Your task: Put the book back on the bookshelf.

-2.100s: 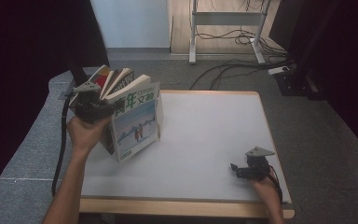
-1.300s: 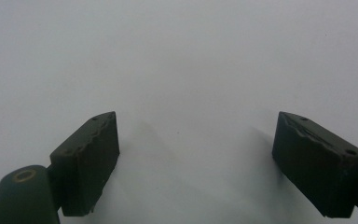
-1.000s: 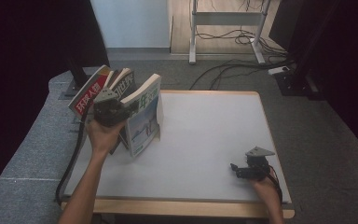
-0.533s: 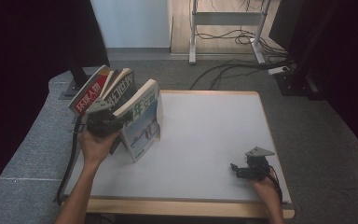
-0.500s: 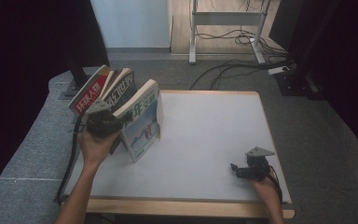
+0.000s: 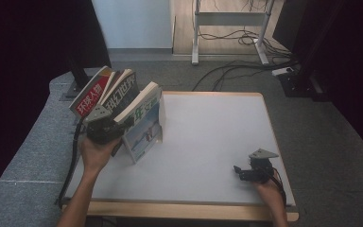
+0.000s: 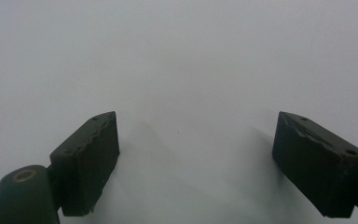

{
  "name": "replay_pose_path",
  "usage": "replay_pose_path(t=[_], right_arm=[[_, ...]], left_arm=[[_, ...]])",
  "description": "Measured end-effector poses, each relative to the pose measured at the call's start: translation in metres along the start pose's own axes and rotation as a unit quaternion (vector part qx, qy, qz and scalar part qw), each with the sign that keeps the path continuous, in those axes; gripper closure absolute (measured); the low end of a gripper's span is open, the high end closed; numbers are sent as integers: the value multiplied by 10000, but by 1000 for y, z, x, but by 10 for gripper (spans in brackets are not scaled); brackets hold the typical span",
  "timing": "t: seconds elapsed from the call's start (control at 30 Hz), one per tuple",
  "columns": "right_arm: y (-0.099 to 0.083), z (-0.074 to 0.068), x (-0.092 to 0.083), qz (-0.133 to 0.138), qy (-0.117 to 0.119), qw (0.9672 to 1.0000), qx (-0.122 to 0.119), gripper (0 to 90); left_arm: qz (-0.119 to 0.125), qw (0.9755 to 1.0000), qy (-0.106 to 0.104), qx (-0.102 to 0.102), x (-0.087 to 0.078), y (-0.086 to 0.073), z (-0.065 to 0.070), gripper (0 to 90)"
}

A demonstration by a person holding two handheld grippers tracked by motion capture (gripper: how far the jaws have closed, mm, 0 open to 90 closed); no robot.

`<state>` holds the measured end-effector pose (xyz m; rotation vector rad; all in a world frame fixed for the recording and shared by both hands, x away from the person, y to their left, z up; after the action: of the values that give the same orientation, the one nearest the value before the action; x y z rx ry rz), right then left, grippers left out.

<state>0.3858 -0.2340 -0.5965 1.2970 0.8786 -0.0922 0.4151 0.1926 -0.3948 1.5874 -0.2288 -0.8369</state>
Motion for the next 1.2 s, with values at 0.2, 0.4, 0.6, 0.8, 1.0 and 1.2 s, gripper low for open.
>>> replay_pose_path(t=[0.2, 0.4, 0.6, 0.8, 1.0, 1.2], right_arm=[[0, 0, 0, 2, -1, 10000, -3, 142], [0, 0, 0, 3, -1, 10000, -2, 142], [0, 0, 0, 8, -2, 10000, -9, 142], [0, 0, 0, 9, -3, 10000, -9, 142], [0, 0, 0, 5, -1, 10000, -10, 142], [0, 0, 0, 9, -4, 10000, -10, 142]], left_arm=[[-13, 9999, -98, -78, 3, -13, 1, 666], [-89, 9998, -136, -88, 2, -30, 2, 655], [-54, 9998, -190, -54, 1, -42, 3, 651], [-157, 9998, -147, -43, 3, -58, 3, 647], [-227, 9995, -170, -128, 9, -79, 1, 650], [-444, 9989, -97, -103, 15, -103, -1, 656]])
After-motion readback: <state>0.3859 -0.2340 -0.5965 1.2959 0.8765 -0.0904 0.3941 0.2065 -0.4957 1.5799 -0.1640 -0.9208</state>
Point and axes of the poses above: each handheld gripper's, and its own axes: x roughly forward along the jaws, y roughly out of its top, z roughly to its right, the point moved 9 cm from there along x, roughly forward along the jaws, and after that the axes turned 4 degrees about z, right-handed, at the moved point
